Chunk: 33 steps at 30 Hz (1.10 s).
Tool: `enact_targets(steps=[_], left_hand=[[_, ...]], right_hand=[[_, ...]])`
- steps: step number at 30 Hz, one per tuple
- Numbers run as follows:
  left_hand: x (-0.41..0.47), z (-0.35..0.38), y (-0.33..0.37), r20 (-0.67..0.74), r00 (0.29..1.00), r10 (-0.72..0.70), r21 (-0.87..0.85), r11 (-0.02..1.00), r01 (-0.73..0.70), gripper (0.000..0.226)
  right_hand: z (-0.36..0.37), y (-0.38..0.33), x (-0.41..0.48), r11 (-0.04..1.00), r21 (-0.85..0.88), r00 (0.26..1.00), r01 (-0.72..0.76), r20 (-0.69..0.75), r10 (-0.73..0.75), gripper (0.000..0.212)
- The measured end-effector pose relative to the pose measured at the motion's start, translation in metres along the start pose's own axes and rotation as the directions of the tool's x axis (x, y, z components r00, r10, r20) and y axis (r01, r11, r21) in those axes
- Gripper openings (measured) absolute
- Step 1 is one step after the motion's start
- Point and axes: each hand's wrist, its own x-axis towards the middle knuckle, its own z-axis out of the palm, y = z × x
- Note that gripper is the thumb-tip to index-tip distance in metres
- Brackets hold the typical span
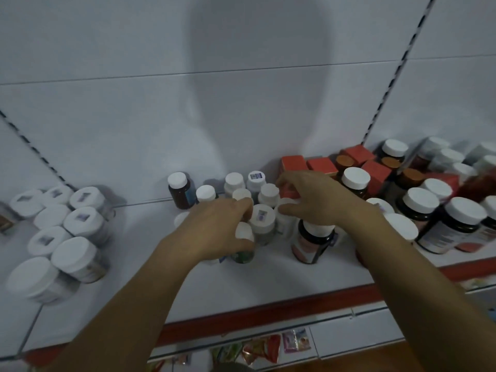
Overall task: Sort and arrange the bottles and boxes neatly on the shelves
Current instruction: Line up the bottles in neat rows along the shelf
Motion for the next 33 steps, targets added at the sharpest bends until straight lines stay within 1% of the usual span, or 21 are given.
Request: enact_targets(steps=[3,4,9,13,16,19,21,22,24,27,30,33], left_hand=[[0.000,0.004,-0.003,-0.029,0.999,0.020,0.024,1.000,-0.020,0.040],[0.000,0.003,-0.005,-0.041,0.999,0.023,0.007,1.000,-0.022,0.039],[-0.005,-0.008,-0.015,-0.094,0.996,-0.007,-0.221,0.975,-0.014,0.034],[-0.012,-0.026,-0.028,-0.208,0.978,-0.006,-0.357,0.931,-0.070,0.028],[-0.018,-0.040,-0.040,-0.305,0.952,-0.010,-0.394,0.912,-0.117,0.028],[-0.028,-0.051,-0.058,-0.380,0.924,-0.033,-0.382,0.916,-0.125,0.024],[-0.038,-0.058,-0.074,-0.413,0.908,-0.067,-0.361,0.927,-0.096,0.022],[-0.044,-0.060,-0.083,-0.422,0.902,-0.088,-0.356,0.931,-0.076,0.022],[-0.062,-0.065,-0.104,-0.431,0.893,-0.130,-0.345,0.938,-0.031,0.022],[-0.096,-0.070,-0.143,-0.448,0.872,-0.198,-0.355,0.934,0.029,0.022],[-0.136,-0.074,-0.184,-0.478,0.824,-0.305,-0.392,0.913,0.112,0.019],[-0.180,-0.073,-0.226,-0.500,0.762,-0.412,-0.419,0.885,0.204,0.018]], right_hand=[[0.004,0.000,0.012,0.998,-0.052,0.998,-0.034,0.044,0.036,0.036],[0.006,0.001,0.013,0.998,-0.046,0.998,-0.042,0.052,0.045,0.035],[0.012,0.005,0.009,0.999,0.022,0.997,-0.038,0.062,0.036,0.042],[0.007,0.003,0.008,0.999,0.040,0.999,-0.026,0.048,0.024,0.036],[-0.018,-0.001,0.010,0.998,0.060,0.999,-0.008,-0.053,0.011,0.028],[-0.045,-0.017,0.013,0.988,0.132,0.988,0.085,-0.141,-0.066,0.025],[-0.056,-0.033,0.016,0.953,0.270,0.982,0.138,-0.163,-0.096,0.024],[-0.059,-0.041,0.020,0.929,0.333,0.979,0.164,-0.172,-0.111,0.028],[-0.060,-0.061,0.030,0.894,0.389,0.970,0.224,-0.182,-0.163,0.027],[-0.045,-0.098,0.054,0.882,0.363,0.949,0.301,-0.200,-0.242,0.014],[-0.025,-0.140,0.083,0.890,0.290,0.931,0.353,-0.205,-0.302,0.021],[-0.007,-0.189,0.106,0.856,0.300,0.905,0.421,-0.200,-0.376,0.021]])
